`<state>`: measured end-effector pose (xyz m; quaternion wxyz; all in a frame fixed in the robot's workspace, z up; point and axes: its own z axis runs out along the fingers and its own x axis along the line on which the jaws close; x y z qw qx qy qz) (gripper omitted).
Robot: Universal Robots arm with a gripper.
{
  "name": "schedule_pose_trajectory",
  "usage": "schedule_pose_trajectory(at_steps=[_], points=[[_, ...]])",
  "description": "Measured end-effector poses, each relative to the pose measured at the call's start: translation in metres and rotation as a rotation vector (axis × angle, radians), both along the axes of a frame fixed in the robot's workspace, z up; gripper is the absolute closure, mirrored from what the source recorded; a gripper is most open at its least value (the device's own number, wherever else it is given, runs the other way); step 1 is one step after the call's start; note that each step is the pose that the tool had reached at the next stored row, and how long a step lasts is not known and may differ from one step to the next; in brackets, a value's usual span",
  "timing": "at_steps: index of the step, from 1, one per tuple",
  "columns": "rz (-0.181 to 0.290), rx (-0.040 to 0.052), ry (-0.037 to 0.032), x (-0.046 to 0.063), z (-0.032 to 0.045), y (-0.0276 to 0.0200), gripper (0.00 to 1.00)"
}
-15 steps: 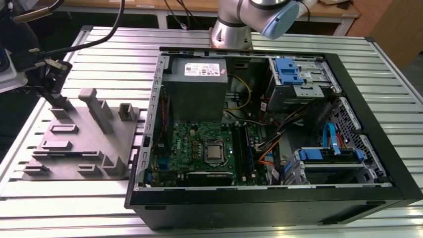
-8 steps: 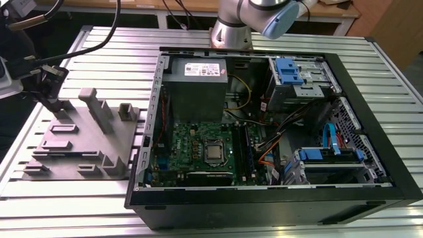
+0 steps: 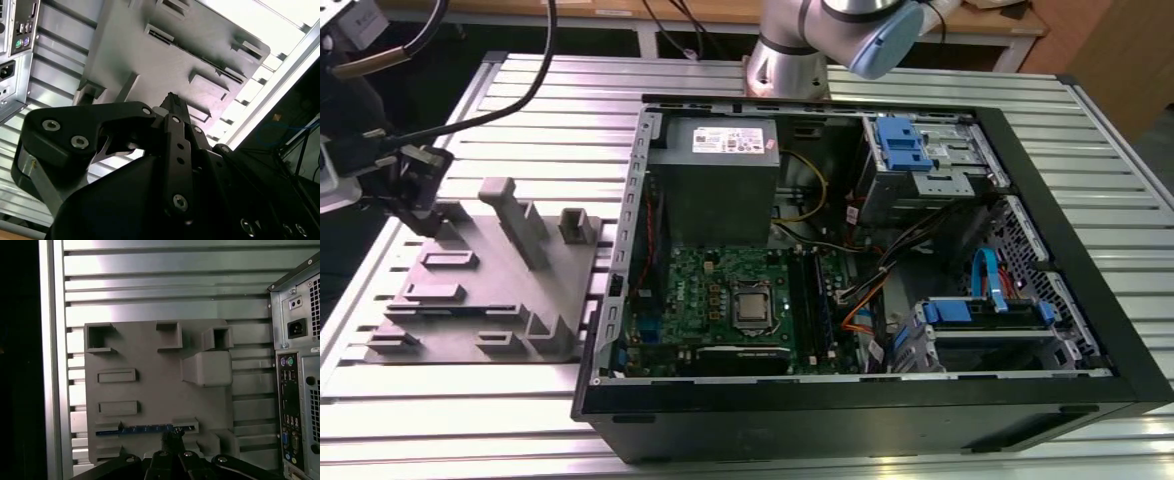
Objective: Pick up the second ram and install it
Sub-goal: 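Reach for the second ram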
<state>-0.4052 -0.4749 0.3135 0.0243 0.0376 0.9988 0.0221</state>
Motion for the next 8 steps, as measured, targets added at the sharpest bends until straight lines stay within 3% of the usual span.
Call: schedule_pose_trajectory(at_steps=[8], points=[[0.000, 0.0000, -0.0001, -0.0050, -0.0079, -0.0059, 0.93]])
